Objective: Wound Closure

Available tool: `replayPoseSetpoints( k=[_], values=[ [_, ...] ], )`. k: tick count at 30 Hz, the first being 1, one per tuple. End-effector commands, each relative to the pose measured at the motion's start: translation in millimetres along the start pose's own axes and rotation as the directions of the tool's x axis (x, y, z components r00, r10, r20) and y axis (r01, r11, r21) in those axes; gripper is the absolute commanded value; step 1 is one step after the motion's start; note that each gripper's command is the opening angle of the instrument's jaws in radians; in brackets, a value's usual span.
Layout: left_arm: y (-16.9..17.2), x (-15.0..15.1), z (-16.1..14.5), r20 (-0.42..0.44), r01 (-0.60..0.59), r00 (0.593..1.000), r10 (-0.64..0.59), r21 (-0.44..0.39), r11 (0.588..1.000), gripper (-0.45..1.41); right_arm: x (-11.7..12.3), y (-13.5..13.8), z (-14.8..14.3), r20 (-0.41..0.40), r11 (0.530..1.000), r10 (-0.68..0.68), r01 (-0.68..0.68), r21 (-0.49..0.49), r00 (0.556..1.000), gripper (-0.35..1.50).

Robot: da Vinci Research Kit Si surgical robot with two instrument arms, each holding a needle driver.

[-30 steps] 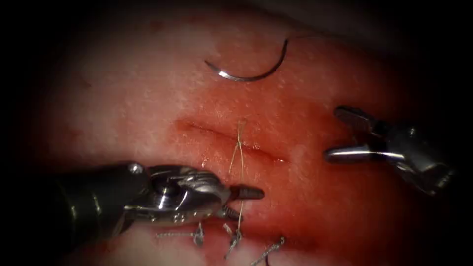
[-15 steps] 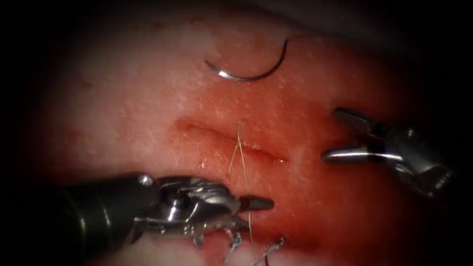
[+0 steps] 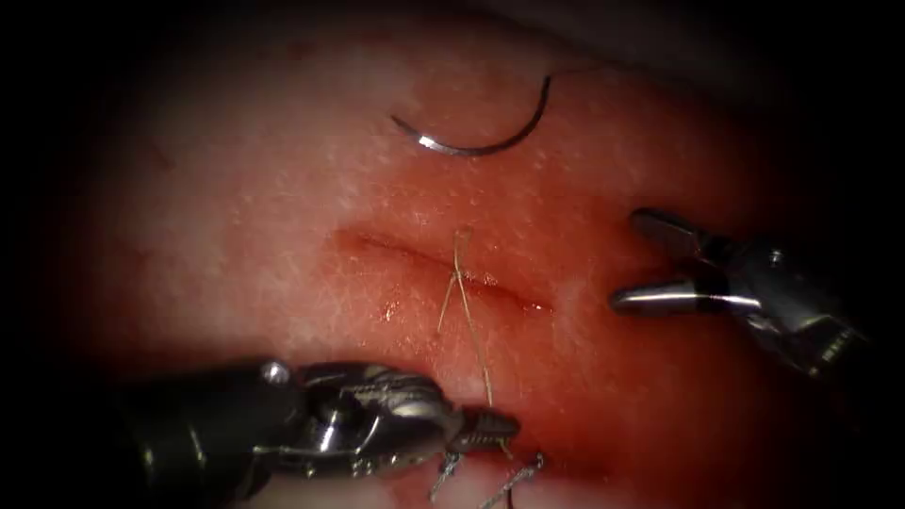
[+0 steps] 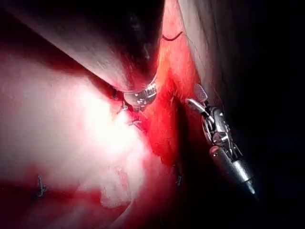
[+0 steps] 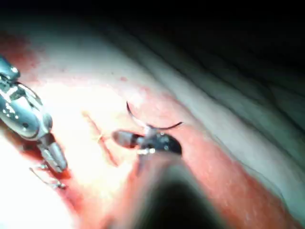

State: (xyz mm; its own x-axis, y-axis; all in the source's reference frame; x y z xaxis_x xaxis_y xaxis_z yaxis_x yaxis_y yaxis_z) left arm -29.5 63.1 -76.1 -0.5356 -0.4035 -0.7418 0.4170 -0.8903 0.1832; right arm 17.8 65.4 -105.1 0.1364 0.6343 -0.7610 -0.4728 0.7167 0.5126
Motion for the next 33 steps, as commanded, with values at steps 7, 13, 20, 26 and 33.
replayPoseSetpoints(
  k=[7, 13, 20, 26, 33],
  values=[
    [-0.3, -0.4, -0.1, -0.020, 0.238, 0.971, -0.238, 0.068, 0.969, -0.35, 0.5, 0.3, 0.8, -0.005, 1.000, -0.009, 0.009, 0.002, 1.000, 1.48],
    [-3.1, -2.1, -2.8, -0.184, 0.633, 0.766, -0.616, 0.049, 0.773, -0.35, 0.5, 0.1, 0.9, -0.005, 1.000, -0.009, 0.009, 0.002, 1.000, 1.48],
    [-4.8, -5.3, -5.2, -0.234, 0.662, 0.732, -0.640, 0.020, 0.749, -0.35, 0.5, -0.5, 1.3, -0.006, 1.000, -0.009, 0.009, 0.000, 1.000, 1.48],
    [-6.4, -7.9, -7.1, -0.297, 0.710, 0.672, -0.679, -0.002, 0.704, -0.35, 0.0, -2.1, 3.2, -0.003, 0.996, -0.020, 0.021, 0.082, 1.000, 1.45],
    [-7.4, -9.4, -7.7, -0.308, 0.722, 0.660, -0.685, 0.011, 0.692, -0.35, -0.8, -4.9, 7.5, -0.020, 0.981, -0.124, 0.126, 0.149, 0.992, 1.45]
  ],
)
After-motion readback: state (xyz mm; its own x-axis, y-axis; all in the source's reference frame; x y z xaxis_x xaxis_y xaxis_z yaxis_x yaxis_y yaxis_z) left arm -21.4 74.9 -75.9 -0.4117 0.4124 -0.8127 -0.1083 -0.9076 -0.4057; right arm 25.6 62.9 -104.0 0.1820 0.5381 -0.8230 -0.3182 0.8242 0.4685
